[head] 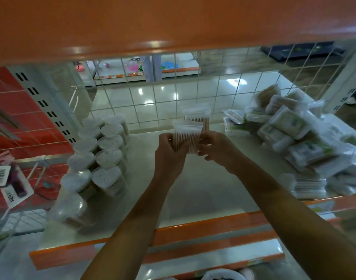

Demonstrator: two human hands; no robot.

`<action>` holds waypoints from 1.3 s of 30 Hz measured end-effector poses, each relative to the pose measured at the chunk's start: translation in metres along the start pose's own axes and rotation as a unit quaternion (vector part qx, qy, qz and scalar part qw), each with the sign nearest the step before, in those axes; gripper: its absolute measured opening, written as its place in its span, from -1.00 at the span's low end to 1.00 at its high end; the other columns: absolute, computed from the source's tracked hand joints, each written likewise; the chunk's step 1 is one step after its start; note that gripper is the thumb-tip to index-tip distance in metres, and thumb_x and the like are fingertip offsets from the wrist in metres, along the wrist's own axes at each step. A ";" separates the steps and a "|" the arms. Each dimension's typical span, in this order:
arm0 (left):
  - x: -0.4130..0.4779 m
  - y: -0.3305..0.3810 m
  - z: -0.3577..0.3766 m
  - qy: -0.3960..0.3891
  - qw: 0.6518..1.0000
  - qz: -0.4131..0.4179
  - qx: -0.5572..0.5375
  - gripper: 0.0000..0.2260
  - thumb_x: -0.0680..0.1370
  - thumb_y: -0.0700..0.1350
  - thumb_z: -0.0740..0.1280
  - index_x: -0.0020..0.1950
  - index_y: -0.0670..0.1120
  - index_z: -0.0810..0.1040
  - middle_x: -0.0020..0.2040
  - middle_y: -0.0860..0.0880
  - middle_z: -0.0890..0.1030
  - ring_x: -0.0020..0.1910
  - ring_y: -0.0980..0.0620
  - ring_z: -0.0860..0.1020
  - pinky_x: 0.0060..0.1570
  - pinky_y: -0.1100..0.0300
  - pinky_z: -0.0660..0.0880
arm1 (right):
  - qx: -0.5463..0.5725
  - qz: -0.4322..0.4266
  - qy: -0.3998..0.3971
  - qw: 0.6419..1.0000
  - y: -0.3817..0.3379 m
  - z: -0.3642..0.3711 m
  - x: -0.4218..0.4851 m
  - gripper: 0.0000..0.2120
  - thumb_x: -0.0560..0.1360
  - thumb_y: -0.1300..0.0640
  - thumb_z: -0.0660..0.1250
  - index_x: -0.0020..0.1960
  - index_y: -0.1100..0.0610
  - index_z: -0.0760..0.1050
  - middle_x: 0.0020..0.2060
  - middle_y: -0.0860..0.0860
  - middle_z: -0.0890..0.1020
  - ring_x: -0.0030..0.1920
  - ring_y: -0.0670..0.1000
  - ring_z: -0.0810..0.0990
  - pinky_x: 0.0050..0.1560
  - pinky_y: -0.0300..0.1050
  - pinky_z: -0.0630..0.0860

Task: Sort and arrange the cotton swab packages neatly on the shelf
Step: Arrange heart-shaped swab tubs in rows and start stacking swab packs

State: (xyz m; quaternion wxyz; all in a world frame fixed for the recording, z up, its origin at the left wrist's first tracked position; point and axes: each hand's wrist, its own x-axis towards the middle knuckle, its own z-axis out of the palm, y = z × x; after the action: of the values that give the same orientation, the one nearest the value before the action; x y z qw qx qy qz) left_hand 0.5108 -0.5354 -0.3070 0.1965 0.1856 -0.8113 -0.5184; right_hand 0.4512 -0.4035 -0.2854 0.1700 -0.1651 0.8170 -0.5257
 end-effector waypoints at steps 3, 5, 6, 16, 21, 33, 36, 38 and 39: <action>0.006 -0.001 0.016 0.000 0.998 0.041 0.045 -0.73 0.54 -0.05 0.35 0.18 -0.10 0.43 -0.07 0.07 0.52 -0.17 0.18 0.53 -0.27 0.45 0.46 | -0.017 -0.017 0.063 0.998 0.009 -0.004 0.005 -0.84 0.49 0.21 0.33 0.07 0.08 0.52 -0.17 -0.10 0.62 -0.20 -0.12 0.59 -0.24 -0.26 0.46; 0.013 -0.005 0.028 0.017 0.991 0.074 0.111 -0.72 0.54 -0.01 0.34 0.17 -0.14 0.48 0.01 -0.05 0.55 -0.05 0.02 0.54 -0.10 0.23 0.50 | -0.033 -0.014 0.113 0.993 0.015 -0.008 0.010 -0.80 0.49 0.18 0.35 0.11 0.13 0.53 -0.10 -0.05 0.64 -0.18 -0.11 0.58 -0.15 -0.22 0.50; 0.017 -0.007 0.033 0.023 0.987 0.082 0.140 -0.70 0.55 0.01 0.33 0.17 -0.15 0.50 0.03 -0.10 0.55 -0.02 -0.03 0.53 -0.05 0.15 0.50 | -0.038 -0.010 0.135 0.990 0.017 -0.010 0.012 -0.79 0.49 0.16 0.35 0.12 0.15 0.53 -0.08 -0.03 0.64 -0.16 -0.11 0.58 -0.11 -0.22 0.50; 0.042 -0.009 0.053 0.006 0.989 0.042 0.145 -0.63 0.44 -0.12 0.46 0.20 -0.13 0.46 0.09 -0.12 0.61 0.05 -0.09 0.59 0.04 0.03 0.52 | -0.047 -0.009 0.185 0.982 0.033 -0.008 0.029 -0.73 0.48 0.19 0.36 0.17 0.17 0.51 0.04 0.03 0.65 -0.02 -0.02 0.62 0.07 -0.09 0.55; 0.049 -0.010 0.056 0.000 0.985 0.044 0.167 -0.58 0.40 -0.13 0.48 0.20 -0.16 0.45 0.10 -0.15 0.58 0.09 -0.12 0.54 0.04 0.04 0.47 | -0.057 -0.014 0.193 0.980 0.034 -0.007 0.031 -0.68 0.48 0.18 0.38 0.22 0.18 0.50 0.07 0.06 0.64 0.02 -0.02 0.61 0.07 -0.18 0.51; 0.054 -0.007 0.059 0.000 0.982 0.047 0.183 -0.58 0.44 -0.15 0.45 0.23 -0.16 0.39 0.15 -0.15 0.54 0.14 -0.11 0.51 0.08 0.05 0.44 | -0.109 -0.010 0.183 0.977 0.031 -0.011 0.026 -0.64 0.50 0.13 0.34 0.26 0.18 0.45 0.12 0.08 0.58 0.05 0.02 0.57 0.09 -0.09 0.50; 0.053 -0.007 0.060 -0.006 0.981 0.050 0.189 -0.58 0.46 -0.14 0.43 0.26 -0.17 0.38 0.17 -0.15 0.53 0.16 -0.12 0.50 0.08 0.07 0.43 | -0.116 -0.018 0.176 0.977 0.028 -0.012 0.023 -0.67 0.49 0.15 0.34 0.24 0.17 0.46 0.10 0.06 0.59 0.05 0.01 0.57 0.06 -0.16 0.47; 0.052 -0.007 0.058 -0.009 0.980 0.049 0.193 -0.55 0.47 -0.13 0.42 0.30 -0.17 0.37 0.19 -0.15 0.52 0.17 -0.13 0.50 0.09 0.07 0.42 | -0.126 -0.027 0.171 0.977 0.025 -0.013 0.021 -0.68 0.49 0.16 0.34 0.23 0.17 0.47 0.09 0.05 0.59 0.06 0.01 0.56 0.05 -0.18 0.45; 0.052 -0.007 0.058 -0.009 0.980 0.046 0.193 -0.52 0.47 -0.12 0.42 0.32 -0.17 0.36 0.20 -0.16 0.52 0.18 -0.13 0.50 0.10 0.08 0.42 | -0.132 -0.034 0.168 0.976 0.024 -0.014 0.019 -0.68 0.49 0.16 0.34 0.23 0.17 0.47 0.09 0.05 0.59 0.07 0.01 0.56 0.05 -0.17 0.45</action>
State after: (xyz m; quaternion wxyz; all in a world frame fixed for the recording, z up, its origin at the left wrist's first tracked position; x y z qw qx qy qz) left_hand 0.4378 -0.5199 -0.3288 0.1735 0.1782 -0.9053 -0.3444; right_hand 0.4257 -0.3917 -0.3037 -0.0108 -0.1234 0.8901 -0.4386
